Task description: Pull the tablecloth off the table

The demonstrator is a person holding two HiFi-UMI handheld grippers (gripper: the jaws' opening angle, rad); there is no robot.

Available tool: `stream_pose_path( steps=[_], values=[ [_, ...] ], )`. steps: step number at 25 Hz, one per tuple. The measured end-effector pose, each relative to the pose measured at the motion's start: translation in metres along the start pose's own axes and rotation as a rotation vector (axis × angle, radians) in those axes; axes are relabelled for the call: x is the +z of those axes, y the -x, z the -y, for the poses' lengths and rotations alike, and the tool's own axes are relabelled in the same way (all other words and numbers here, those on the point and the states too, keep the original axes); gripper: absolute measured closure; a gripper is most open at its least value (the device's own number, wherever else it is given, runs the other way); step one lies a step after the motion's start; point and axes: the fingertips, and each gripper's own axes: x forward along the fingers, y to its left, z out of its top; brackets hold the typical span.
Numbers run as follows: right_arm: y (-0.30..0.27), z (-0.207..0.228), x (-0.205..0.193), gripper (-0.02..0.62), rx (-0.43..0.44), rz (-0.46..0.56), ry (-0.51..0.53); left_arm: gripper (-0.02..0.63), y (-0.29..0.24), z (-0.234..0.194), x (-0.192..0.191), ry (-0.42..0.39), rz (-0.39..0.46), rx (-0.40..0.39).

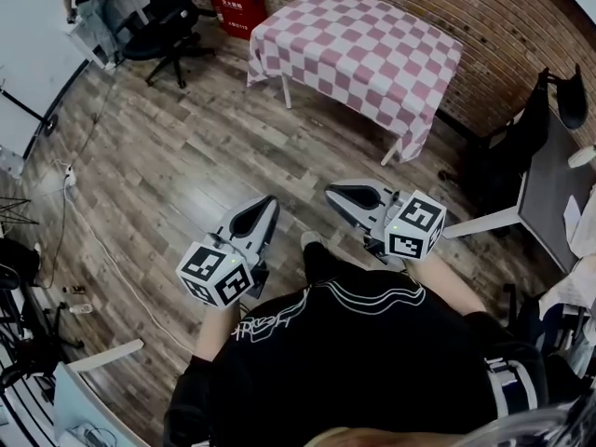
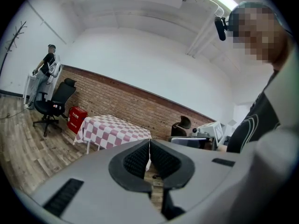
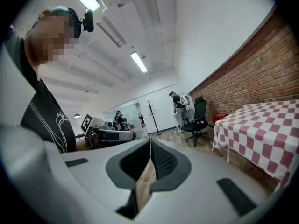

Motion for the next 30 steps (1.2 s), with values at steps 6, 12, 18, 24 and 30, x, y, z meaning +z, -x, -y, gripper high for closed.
stream_pose_path(
  steps=[6,12,18,24,30],
  values=[
    [-0.036,0.069,0.008,0.598,-0.012,0.014,-0.043,0.600,-0.050,-0.056,0.016,0.001,-0.026,0.006],
    [-0.068,0.153,0.030,0.598,-0.035,0.038,-0.084,0.600,-0.120,-0.115,0.050,-0.011,-0.059,-0.002],
    [-0.083,0.230,0.061,0.598,-0.100,0.092,-0.086,0.600,-0.179,-0.156,0.084,-0.040,-0.070,-0.015],
    [-0.084,0.270,0.073,0.598,-0.176,0.095,-0.078,0.598,-0.216,-0.183,0.100,-0.054,-0.080,-0.035],
    [-0.075,0.319,0.071,0.597,-0.319,0.109,-0.114,0.597,-0.255,-0.217,0.104,-0.052,-0.117,-0.080]
  ],
)
